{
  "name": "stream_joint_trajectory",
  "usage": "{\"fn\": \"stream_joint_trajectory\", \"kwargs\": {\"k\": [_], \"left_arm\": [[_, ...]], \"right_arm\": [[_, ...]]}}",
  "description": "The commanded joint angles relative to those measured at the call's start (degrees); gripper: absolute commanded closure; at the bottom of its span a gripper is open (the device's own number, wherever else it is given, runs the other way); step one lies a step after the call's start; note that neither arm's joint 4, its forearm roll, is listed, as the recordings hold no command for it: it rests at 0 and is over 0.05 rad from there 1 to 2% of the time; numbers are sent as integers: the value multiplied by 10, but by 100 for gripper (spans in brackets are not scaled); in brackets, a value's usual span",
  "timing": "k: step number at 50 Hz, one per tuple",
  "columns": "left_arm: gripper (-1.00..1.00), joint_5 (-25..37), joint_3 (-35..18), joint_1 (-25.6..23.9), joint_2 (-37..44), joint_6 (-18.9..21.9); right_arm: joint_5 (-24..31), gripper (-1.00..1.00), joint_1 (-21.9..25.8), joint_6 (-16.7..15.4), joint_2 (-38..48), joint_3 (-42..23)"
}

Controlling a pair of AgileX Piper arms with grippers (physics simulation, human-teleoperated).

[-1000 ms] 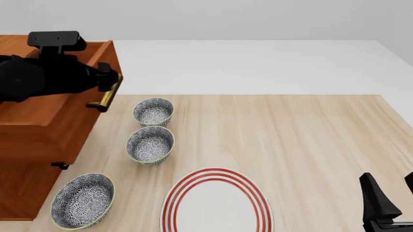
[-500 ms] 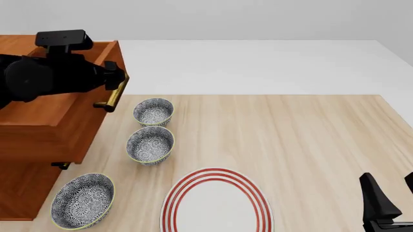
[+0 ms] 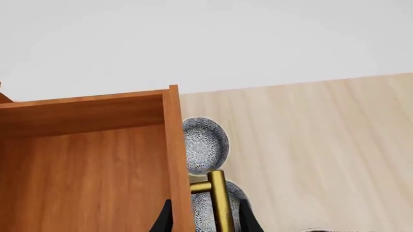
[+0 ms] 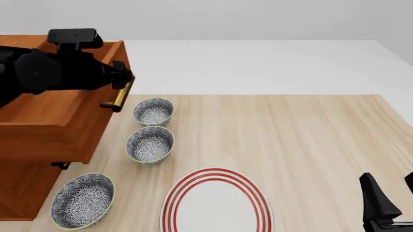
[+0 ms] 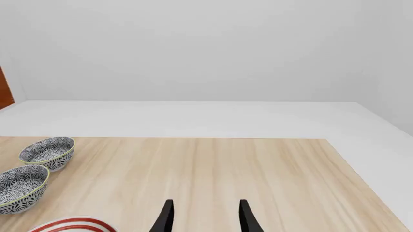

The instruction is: Open the top drawer of the cabinet.

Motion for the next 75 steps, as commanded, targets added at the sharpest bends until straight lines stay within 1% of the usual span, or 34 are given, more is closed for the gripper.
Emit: {"fn": "stream_joint_trajectory", "kwargs": {"k": [1,10,14,17,32,54,55,75], "left_arm": [[-100,4,63,-3,147,31],[-100,-3,69,-16,147,21],[-100,-6,74,-17,148,26],[-100,-5,74,-21,147,20],[-100,0,69,-34,148,19],[-100,18,49,-35,163,41],[-100,18,50,-34,164,47],[-100,14,53,-51,170,44]], "right_arm": [[0,-100,0,0,0,0],[0,-100,0,0,0,0],[0,-100,0,0,0,0],[0,-100,0,0,0,0],[0,-100,0,0,0,0],[0,-100,0,0,0,0],[0,-100,0,0,0,0],[0,-100,0,0,0,0]]}}
